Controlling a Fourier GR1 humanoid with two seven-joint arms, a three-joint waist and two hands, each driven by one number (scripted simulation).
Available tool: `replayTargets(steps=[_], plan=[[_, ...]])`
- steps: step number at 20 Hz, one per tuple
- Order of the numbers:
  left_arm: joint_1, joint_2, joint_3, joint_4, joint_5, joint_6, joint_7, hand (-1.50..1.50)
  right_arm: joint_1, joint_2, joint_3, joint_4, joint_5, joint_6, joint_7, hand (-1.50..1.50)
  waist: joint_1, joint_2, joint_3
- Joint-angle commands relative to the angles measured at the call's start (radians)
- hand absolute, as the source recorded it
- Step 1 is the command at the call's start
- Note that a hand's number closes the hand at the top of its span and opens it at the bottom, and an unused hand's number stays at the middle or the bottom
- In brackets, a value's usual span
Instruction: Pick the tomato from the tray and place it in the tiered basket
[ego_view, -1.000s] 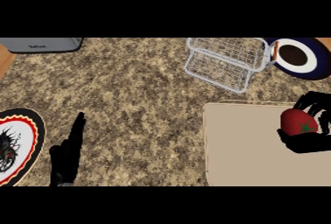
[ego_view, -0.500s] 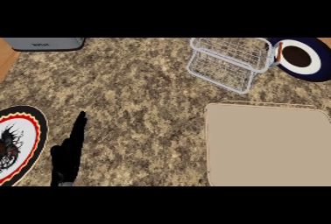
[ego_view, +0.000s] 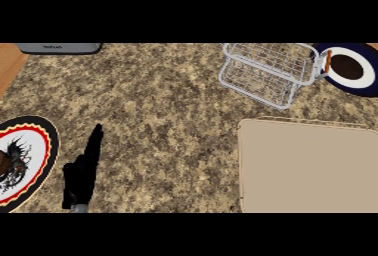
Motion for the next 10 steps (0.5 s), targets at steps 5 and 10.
replayTargets(steps=[5,10], plan=[[0.020,-0.015,0.010,0.092,0.008,-0.027,-0.034,0.00,-0.257,0.036,0.133,0.314,0.116,-0.041,0.058,1.50,0.015,0.011,-0.006],[-0.060,-0.002,0.031,0.042,0.008,-0.023,0.083,0.00,-0.290,0.074,0.112,0.494,0.126,-0.106,-0.119,1.50,0.005,0.009,-0.004]])
